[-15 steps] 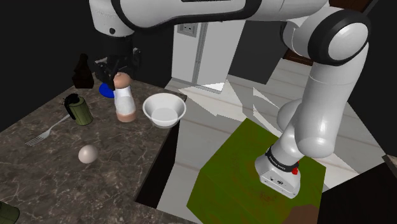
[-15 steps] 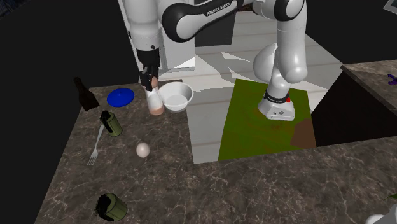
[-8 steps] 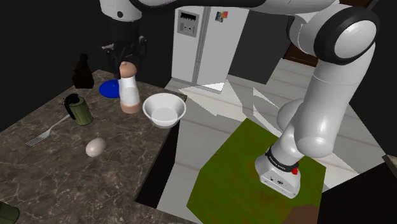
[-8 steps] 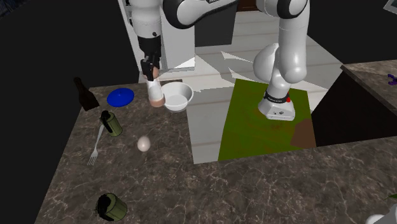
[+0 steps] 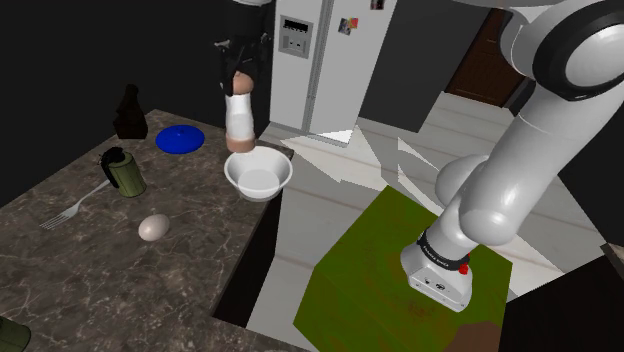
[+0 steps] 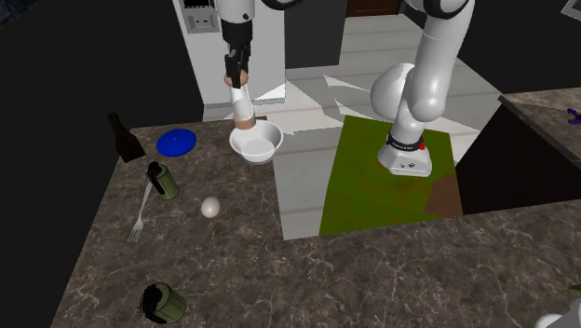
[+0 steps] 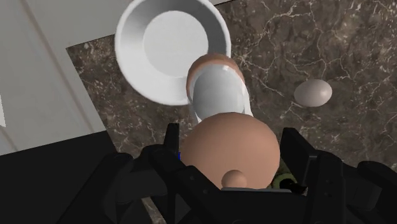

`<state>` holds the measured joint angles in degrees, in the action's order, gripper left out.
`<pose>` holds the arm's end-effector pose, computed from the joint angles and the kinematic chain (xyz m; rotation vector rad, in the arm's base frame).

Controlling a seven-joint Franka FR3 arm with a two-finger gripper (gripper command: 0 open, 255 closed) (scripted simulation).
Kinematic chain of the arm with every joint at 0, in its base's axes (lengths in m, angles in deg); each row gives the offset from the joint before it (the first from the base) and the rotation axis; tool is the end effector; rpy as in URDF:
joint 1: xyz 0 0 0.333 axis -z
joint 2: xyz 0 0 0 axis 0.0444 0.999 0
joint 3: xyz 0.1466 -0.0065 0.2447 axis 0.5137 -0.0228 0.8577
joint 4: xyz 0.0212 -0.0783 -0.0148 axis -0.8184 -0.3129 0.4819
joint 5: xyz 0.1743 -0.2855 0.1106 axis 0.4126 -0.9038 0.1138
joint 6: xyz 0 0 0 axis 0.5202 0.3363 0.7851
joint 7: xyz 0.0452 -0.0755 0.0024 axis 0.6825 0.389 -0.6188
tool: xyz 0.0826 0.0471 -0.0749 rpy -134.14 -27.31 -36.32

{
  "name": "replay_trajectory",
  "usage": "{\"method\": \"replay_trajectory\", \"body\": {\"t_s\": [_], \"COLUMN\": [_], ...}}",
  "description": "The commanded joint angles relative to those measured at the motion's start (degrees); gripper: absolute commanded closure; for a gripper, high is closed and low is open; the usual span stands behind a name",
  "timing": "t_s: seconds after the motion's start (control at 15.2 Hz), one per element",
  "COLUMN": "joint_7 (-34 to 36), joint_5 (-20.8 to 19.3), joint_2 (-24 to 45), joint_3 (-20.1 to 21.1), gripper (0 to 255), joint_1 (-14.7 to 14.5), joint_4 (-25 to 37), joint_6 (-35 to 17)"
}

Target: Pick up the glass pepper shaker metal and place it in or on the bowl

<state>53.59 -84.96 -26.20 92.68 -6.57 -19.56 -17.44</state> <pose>0.4959 0.2377 0.5521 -3.1285 -0.2078 -0.1390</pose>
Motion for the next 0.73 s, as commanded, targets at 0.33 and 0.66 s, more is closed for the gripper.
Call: {"method": "replay_trajectory", "body": {"t_s": [0.33,0.66], "joint_7": [-7.6,-7.7], "joint_5": [3.0,3.2], "joint_2": [-6.0,-6.6], "joint_3": [-3.4,-3.4], "gripper": [255,255], "joint_1": [4.0,4.0], "joint_4": [-4.8,-9.3], "joint_6": [0.6,-3.4]}}
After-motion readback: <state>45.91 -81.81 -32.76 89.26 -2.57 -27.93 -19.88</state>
